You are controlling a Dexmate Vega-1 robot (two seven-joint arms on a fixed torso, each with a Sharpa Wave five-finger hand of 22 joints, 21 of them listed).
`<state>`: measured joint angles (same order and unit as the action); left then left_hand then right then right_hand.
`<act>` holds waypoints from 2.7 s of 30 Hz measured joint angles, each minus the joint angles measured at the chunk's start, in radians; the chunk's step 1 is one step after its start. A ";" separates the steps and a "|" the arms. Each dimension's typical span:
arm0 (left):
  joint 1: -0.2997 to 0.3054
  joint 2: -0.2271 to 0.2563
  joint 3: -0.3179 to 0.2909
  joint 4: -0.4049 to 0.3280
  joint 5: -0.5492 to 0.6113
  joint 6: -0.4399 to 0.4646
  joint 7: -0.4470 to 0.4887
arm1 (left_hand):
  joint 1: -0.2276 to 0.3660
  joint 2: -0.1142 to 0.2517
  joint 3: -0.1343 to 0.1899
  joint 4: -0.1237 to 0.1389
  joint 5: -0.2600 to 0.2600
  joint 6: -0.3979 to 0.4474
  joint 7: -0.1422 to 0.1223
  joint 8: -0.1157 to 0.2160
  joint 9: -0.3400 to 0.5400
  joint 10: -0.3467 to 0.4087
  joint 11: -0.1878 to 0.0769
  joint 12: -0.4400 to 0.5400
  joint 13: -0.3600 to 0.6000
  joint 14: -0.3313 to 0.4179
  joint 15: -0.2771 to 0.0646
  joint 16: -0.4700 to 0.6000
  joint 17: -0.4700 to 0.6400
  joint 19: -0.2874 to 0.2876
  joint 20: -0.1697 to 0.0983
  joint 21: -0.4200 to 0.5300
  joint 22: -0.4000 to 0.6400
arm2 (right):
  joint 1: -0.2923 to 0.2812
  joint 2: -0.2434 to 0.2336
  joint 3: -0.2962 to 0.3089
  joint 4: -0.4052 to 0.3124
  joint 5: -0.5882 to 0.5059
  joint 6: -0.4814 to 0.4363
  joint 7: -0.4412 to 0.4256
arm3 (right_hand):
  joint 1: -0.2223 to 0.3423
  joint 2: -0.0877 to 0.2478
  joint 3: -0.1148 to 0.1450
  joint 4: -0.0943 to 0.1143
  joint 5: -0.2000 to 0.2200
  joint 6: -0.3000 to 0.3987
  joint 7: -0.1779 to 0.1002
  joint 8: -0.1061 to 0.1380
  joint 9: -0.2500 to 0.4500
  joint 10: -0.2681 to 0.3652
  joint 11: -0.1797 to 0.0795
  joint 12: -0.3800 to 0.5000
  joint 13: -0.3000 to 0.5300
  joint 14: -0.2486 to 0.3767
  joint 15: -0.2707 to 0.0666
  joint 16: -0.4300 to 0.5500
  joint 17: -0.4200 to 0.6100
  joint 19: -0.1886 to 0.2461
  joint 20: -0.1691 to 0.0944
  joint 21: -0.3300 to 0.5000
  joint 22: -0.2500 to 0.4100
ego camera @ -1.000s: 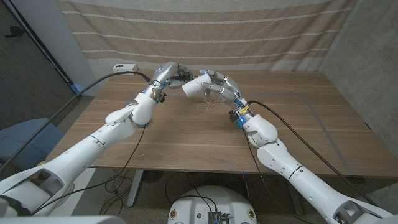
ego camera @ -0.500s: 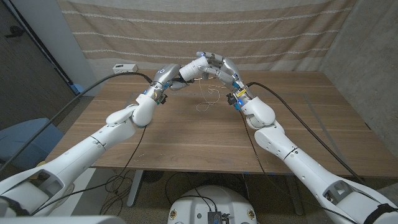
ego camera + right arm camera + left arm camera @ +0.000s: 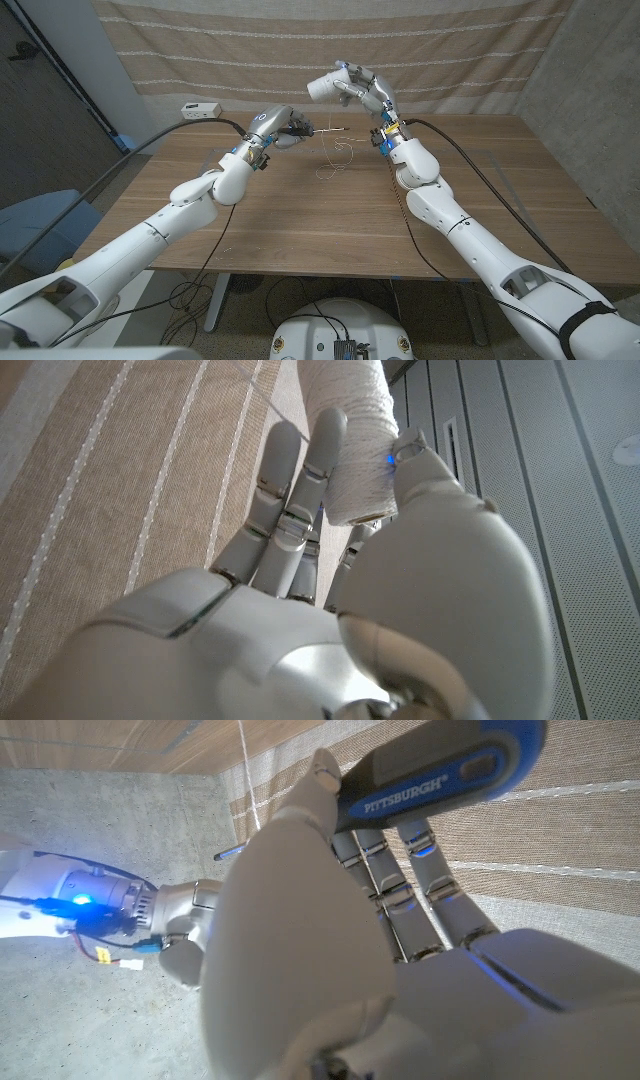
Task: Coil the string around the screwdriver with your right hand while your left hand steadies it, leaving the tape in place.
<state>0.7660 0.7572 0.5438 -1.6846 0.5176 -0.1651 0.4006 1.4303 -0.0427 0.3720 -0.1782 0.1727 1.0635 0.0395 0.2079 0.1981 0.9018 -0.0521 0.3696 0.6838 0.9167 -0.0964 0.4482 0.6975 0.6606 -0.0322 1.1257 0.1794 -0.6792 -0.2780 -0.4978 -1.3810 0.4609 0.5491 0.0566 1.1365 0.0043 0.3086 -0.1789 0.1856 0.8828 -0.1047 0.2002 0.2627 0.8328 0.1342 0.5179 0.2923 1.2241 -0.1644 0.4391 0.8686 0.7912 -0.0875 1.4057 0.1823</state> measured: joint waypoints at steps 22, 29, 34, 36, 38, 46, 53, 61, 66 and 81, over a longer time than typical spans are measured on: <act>0.012 0.000 -0.007 -0.020 0.003 0.016 -0.004 | 0.000 0.000 0.000 0.000 0.002 0.002 -0.002 -0.004 0.000 0.000 0.000 -0.004 0.004 0.000 0.000 0.001 0.005 -0.002 -0.002 0.004 0.000 | 0.042 0.106 0.056 0.193 -0.001 -0.030 -0.261 | 0.000 0.000 0.000 0.000 -0.001 0.004 -0.004 -0.001 -0.004 0.000 0.000 0.000 0.000 0.000 0.000 -0.008 -0.005 0.000 0.000 0.008 -0.001; 0.012 -0.002 -0.011 -0.016 -0.005 0.013 -0.002 | 0.000 0.000 0.000 0.000 0.002 0.002 -0.002 -0.004 0.000 0.000 0.000 -0.007 0.004 0.000 0.000 0.000 0.005 -0.004 -0.004 0.004 -0.004 | 0.041 0.112 0.057 0.226 -0.038 -0.057 -0.354 | 0.000 0.000 0.000 0.000 -0.004 0.004 -0.004 -0.001 -0.005 0.000 0.000 0.000 0.000 0.007 -0.003 -0.014 -0.008 0.000 0.000 0.008 -0.001; 0.011 -0.004 -0.013 -0.010 -0.013 0.005 0.000 | 0.000 0.000 0.000 0.000 0.001 0.002 -0.002 -0.004 0.000 0.003 0.003 -0.007 0.004 0.000 0.000 0.000 0.005 -0.004 -0.004 0.004 -0.004 | 0.032 0.103 0.046 0.230 -0.074 -0.077 -0.401 | 0.000 0.000 0.000 0.000 0.000 0.004 -0.004 -0.002 -0.008 0.000 0.000 0.000 0.000 0.009 -0.002 -0.014 -0.012 0.000 0.000 0.008 -0.001; 0.009 -0.005 -0.015 -0.006 -0.018 -0.001 0.003 | 0.000 0.000 0.000 0.000 0.001 0.002 -0.002 -0.004 0.000 0.003 0.004 -0.007 0.004 0.000 0.000 0.000 0.005 -0.004 -0.004 0.004 -0.005 | 0.025 0.096 0.041 0.230 -0.094 -0.089 -0.425 | 0.000 0.000 0.000 0.000 0.000 0.004 -0.004 -0.004 -0.008 0.000 0.000 0.000 0.000 0.009 -0.002 -0.014 -0.012 0.000 0.000 0.008 -0.001; 0.007 -0.006 -0.018 -0.003 -0.024 -0.007 0.005 | 0.000 0.000 0.000 0.000 0.001 0.002 -0.002 -0.004 0.000 0.003 0.004 -0.007 0.004 0.000 0.000 0.000 0.005 -0.004 -0.004 0.003 -0.005 | 0.017 0.090 0.036 0.230 -0.108 -0.098 -0.442 | 0.000 0.000 0.000 0.000 0.000 0.004 -0.004 -0.004 -0.008 0.000 0.000 0.000 0.000 0.009 -0.002 -0.014 -0.011 0.000 0.000 0.008 -0.001; 0.002 -0.007 -0.030 0.003 -0.042 -0.020 0.009 | 0.000 0.000 0.000 0.000 -0.001 0.002 -0.002 -0.005 0.000 0.003 0.004 -0.011 0.009 0.000 0.000 -0.003 0.006 -0.004 -0.004 0.008 -0.005 | -0.021 0.070 0.035 0.217 -0.137 -0.125 -0.503 | 0.000 0.000 0.000 0.000 0.000 0.005 -0.002 -0.005 -0.008 0.000 0.000 0.000 0.000 0.013 0.002 -0.014 -0.009 0.000 0.000 0.008 -0.005; -0.005 -0.009 -0.038 0.010 -0.051 -0.029 0.016 | 0.000 0.000 0.000 0.000 0.001 0.002 -0.002 -0.003 0.000 0.003 0.004 -0.015 0.009 0.000 0.000 -0.004 0.009 -0.004 -0.004 0.009 -0.005 | -0.075 0.048 0.041 0.182 -0.147 -0.135 -0.539 | 0.000 0.000 0.000 0.000 0.000 0.007 0.000 -0.004 -0.008 0.000 0.000 0.000 0.000 0.020 0.002 -0.022 -0.009 0.000 0.000 0.008 -0.006; -0.021 -0.017 -0.042 0.024 -0.055 -0.036 0.022 | 0.000 0.000 0.000 0.000 0.002 0.002 -0.002 -0.003 0.000 0.003 0.004 -0.015 0.009 0.007 0.003 -0.008 0.007 -0.004 -0.004 0.009 -0.005 | -0.157 0.010 0.046 0.110 -0.161 -0.165 -0.579 | 0.000 0.000 0.000 0.000 -0.001 0.007 0.000 -0.004 -0.012 0.000 0.000 0.010 0.000 0.024 0.002 -0.024 -0.004 0.000 0.000 0.008 -0.006; -0.028 -0.021 -0.042 0.031 -0.055 -0.037 0.022 | 0.000 0.000 0.000 0.000 0.002 0.004 0.000 -0.003 0.000 0.003 0.004 -0.015 0.009 0.007 0.003 -0.009 0.008 -0.004 -0.004 0.009 -0.005 | -0.212 -0.025 0.048 0.044 -0.161 -0.183 -0.580 | 0.000 0.000 0.000 0.000 -0.001 0.007 0.000 -0.004 -0.012 0.000 0.000 0.010 0.000 0.023 0.002 -0.024 -0.005 0.000 0.000 0.008 -0.006; -0.064 -0.038 -0.020 0.054 -0.043 -0.026 0.017 | 0.000 0.000 0.000 0.000 0.000 0.008 -0.001 -0.004 0.000 0.003 0.004 -0.018 0.014 0.008 0.002 -0.012 0.009 -0.004 -0.004 0.004 -0.005 | -0.373 -0.176 0.086 -0.152 0.059 -0.212 -0.296 | 0.000 0.000 0.000 0.000 0.000 0.007 0.000 -0.004 -0.009 0.000 0.000 0.010 0.000 0.024 0.002 -0.024 0.005 0.000 0.000 0.008 -0.006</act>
<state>0.7017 0.7194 0.5237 -1.6301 0.4749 -0.1911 0.4177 1.4303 -0.0427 0.3720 -0.1782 0.1729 1.0718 0.0380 0.2040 0.1981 0.9052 -0.0484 0.3511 0.6977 0.9252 -0.0943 0.4363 0.7069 0.6569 -0.0358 1.1296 0.1748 -1.0519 -0.4535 -0.4118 -1.5332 0.5203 0.3375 -0.2398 1.1365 0.0043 0.3086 -0.1789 0.1857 0.8897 -0.1050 0.1957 0.2536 0.8329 0.1343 0.5277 0.2923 1.2476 -0.1627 0.4152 0.8736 0.7914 -0.0875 1.4133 0.1768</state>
